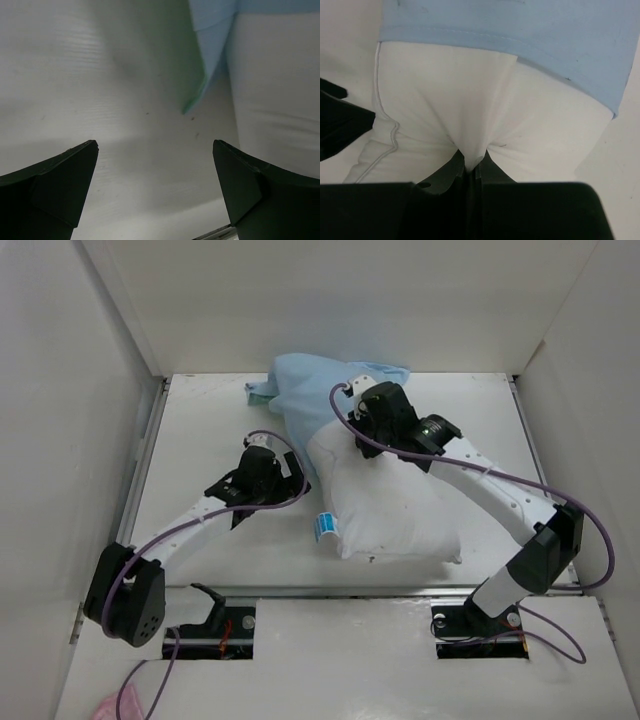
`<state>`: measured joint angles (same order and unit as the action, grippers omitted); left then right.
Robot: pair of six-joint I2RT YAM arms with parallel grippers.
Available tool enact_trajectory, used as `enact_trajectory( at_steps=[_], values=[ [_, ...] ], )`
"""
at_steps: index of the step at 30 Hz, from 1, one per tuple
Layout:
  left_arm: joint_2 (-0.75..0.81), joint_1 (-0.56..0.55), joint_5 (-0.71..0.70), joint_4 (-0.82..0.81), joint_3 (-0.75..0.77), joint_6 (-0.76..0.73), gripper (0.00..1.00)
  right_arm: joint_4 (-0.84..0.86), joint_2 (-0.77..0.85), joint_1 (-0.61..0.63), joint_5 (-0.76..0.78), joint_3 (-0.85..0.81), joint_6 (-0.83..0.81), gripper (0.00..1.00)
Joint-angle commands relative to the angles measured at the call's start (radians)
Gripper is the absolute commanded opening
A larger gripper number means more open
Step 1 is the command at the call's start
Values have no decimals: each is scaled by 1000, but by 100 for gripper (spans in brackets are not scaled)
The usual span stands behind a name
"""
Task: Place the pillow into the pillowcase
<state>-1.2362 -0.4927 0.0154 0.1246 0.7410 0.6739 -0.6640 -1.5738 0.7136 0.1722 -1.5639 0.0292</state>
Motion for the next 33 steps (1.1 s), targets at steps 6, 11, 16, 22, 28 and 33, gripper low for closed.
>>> enact_trajectory(
  at_steps=[6, 11, 16, 22, 28, 33],
  values=[
    [-152, -10, 87, -307, 76, -33, 100, 52, 20, 6, -108, -137, -28, 0],
    [-323, -10, 133, -422, 150, -54, 99, 61, 38, -3, -207, -180, -28, 0],
    [-393, -1, 235, -482, 225, -45, 0, 101, 29, -13, -180, -193, -18, 0],
    [-145, -24, 199, -491, 91, -45, 0, 329, -9, -2, 8, -32, 26, 0],
    [237, -79, 179, -326, -83, -24, 0, 852, -55, 47, 378, 122, 58, 0],
    [440, -89, 179, -71, -78, -5, 0, 1209, -81, 75, 595, 139, -17, 0]
  ],
)
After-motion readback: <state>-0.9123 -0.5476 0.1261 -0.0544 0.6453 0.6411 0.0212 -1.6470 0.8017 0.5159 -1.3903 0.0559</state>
